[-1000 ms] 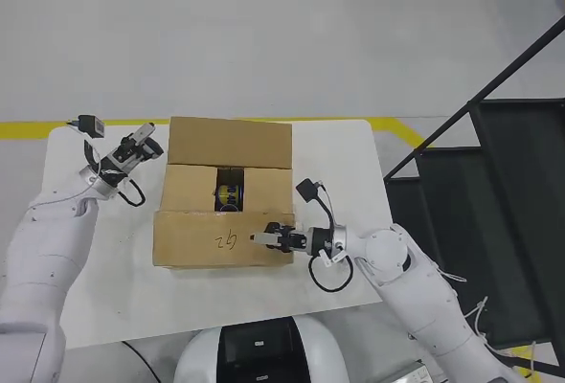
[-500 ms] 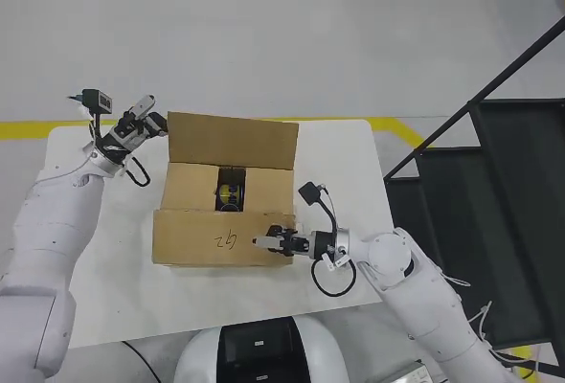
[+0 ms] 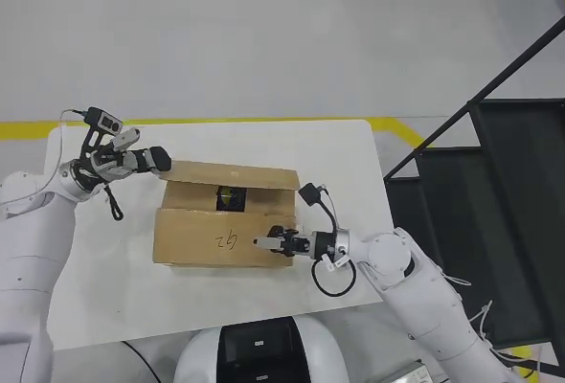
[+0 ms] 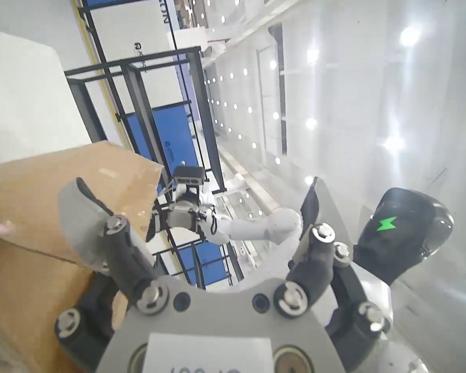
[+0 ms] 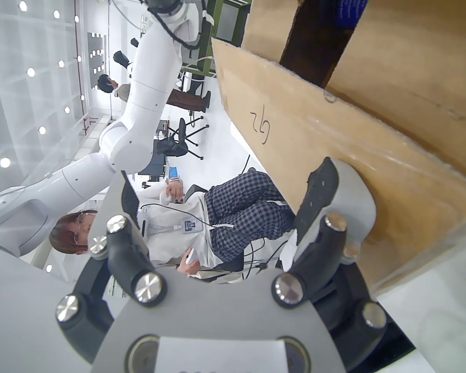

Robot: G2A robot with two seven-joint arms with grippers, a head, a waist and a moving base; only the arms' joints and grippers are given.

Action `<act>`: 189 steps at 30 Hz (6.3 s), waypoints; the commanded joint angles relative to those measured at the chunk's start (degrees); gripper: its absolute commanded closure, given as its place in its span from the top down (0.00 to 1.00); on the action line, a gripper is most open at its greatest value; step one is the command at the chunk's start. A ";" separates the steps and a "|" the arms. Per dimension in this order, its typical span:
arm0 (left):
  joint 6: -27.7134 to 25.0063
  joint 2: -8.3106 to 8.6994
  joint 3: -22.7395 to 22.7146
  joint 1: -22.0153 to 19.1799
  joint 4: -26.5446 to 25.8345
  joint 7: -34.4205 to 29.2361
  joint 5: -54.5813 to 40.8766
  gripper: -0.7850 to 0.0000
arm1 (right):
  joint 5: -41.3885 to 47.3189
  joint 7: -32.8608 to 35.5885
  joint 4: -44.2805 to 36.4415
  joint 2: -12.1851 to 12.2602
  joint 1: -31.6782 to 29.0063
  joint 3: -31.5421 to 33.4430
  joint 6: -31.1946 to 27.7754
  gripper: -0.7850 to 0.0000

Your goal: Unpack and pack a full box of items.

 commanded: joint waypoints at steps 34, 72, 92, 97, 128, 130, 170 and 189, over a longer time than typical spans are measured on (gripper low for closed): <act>1.46 7.28 12.21 0.10 -4.27 -1.38 11.80 1.00 | -4.96 -9.16 -3.60 0.80 -2.25 1.76 2.91 1.00; 0.72 7.22 12.68 -0.23 -3.80 -0.63 11.80 1.00 | -1.18 -11.56 9.29 0.83 -7.16 -0.70 -0.40 1.00; 0.72 7.22 12.68 -0.23 -3.80 -0.63 11.80 1.00 | -2.98 -28.13 11.18 -0.23 -4.93 0.17 -9.26 1.00; 0.72 7.22 12.68 -0.23 -3.80 -0.63 11.80 1.00 | -3.87 -30.25 9.47 -0.09 -6.51 1.52 -10.57 1.00; 0.72 7.22 12.68 -0.23 -3.80 -0.63 11.80 1.00 | -11.70 -35.42 4.64 -0.68 -6.60 1.31 -16.77 1.00; 0.72 7.22 12.68 -0.23 -3.80 -0.63 11.80 1.00 | -11.58 -35.41 4.81 -0.69 -6.59 1.44 -17.38 1.00; 0.72 7.22 12.68 -0.23 -3.80 -0.63 11.80 1.00 | -10.33 -23.73 7.34 -2.65 5.88 -6.19 -9.12 1.00; 0.72 7.22 12.68 -0.23 -3.80 -0.63 11.80 1.00 | -12.55 -25.29 6.16 -2.72 6.41 -4.05 -4.81 0.56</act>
